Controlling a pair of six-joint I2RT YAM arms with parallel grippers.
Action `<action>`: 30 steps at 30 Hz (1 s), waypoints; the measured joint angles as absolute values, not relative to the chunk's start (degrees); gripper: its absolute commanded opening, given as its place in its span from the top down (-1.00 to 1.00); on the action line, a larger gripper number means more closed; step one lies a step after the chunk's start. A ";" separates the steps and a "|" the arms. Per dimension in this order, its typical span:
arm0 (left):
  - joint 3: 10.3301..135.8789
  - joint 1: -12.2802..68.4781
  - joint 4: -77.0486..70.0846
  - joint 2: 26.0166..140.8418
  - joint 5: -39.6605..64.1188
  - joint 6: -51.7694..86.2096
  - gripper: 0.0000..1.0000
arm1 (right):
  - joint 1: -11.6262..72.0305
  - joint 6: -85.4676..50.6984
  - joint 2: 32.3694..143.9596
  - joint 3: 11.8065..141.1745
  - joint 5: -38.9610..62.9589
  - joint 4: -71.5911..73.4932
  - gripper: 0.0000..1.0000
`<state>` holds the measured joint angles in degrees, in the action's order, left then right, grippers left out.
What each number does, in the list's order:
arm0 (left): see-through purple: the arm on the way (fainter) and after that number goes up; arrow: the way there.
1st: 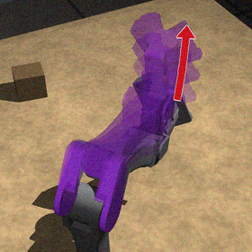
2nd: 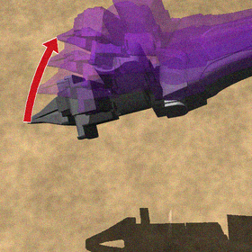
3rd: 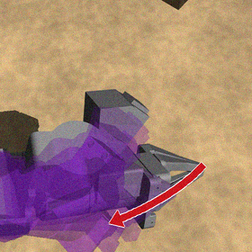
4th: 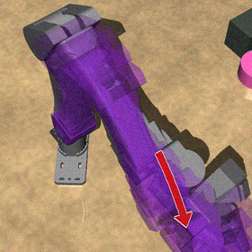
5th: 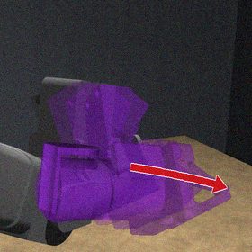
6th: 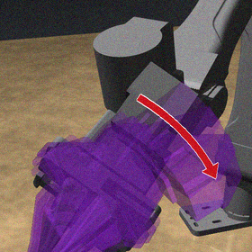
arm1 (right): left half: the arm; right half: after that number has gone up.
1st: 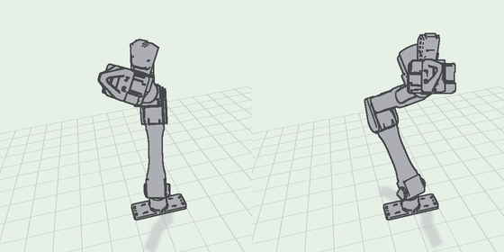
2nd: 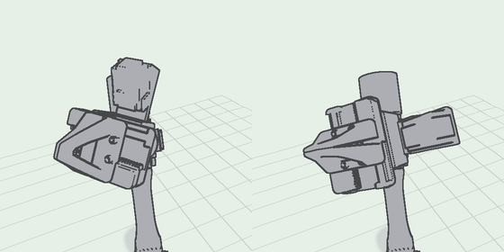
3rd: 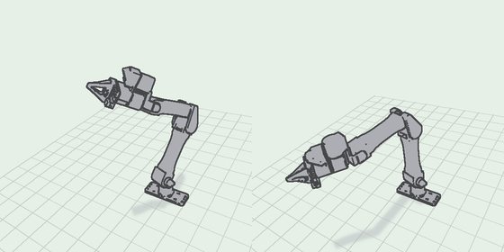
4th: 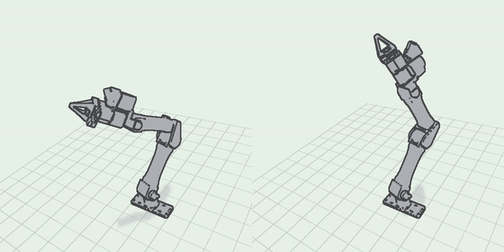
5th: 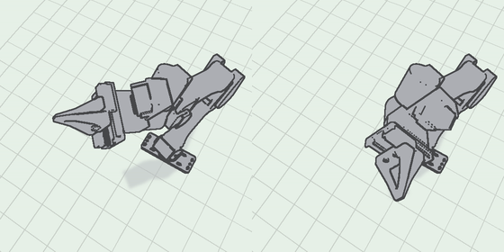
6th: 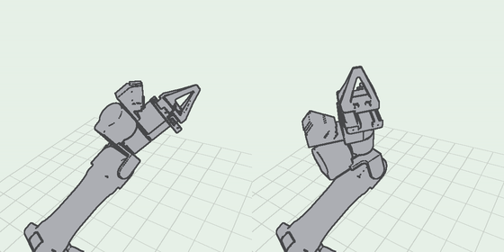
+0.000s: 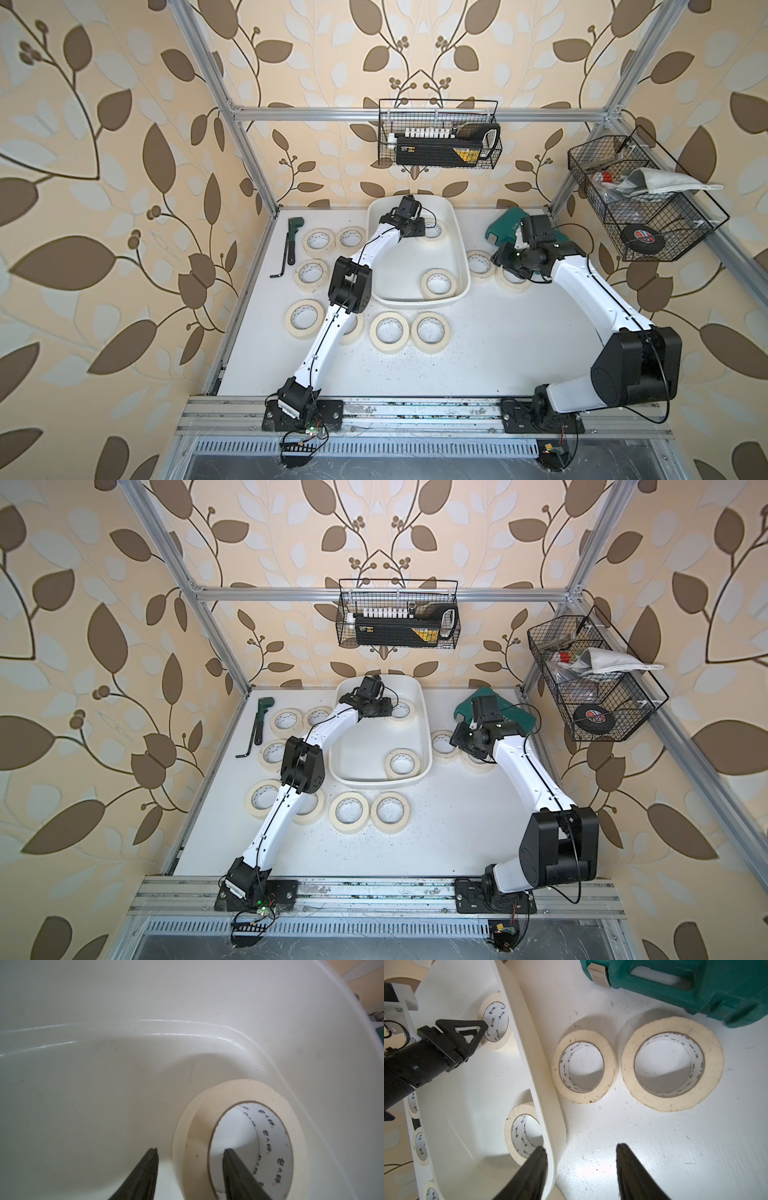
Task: Take out the art tape in the storage box
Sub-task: Pick up the art tape from the storage box.
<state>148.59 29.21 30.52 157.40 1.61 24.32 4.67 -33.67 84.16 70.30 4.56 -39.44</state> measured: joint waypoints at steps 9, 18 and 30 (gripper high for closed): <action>148.59 29.21 31.35 157.42 1.78 23.22 0.29 | 4.67 -33.89 84.03 70.30 4.56 -39.48 -0.10; 145.56 29.19 29.02 156.20 2.96 22.09 0.67 | 4.82 -34.57 81.82 70.30 4.95 -39.55 -0.10; 136.44 29.19 31.44 149.60 3.49 20.62 0.85 | 5.63 -34.98 81.38 70.30 5.85 -39.83 -0.12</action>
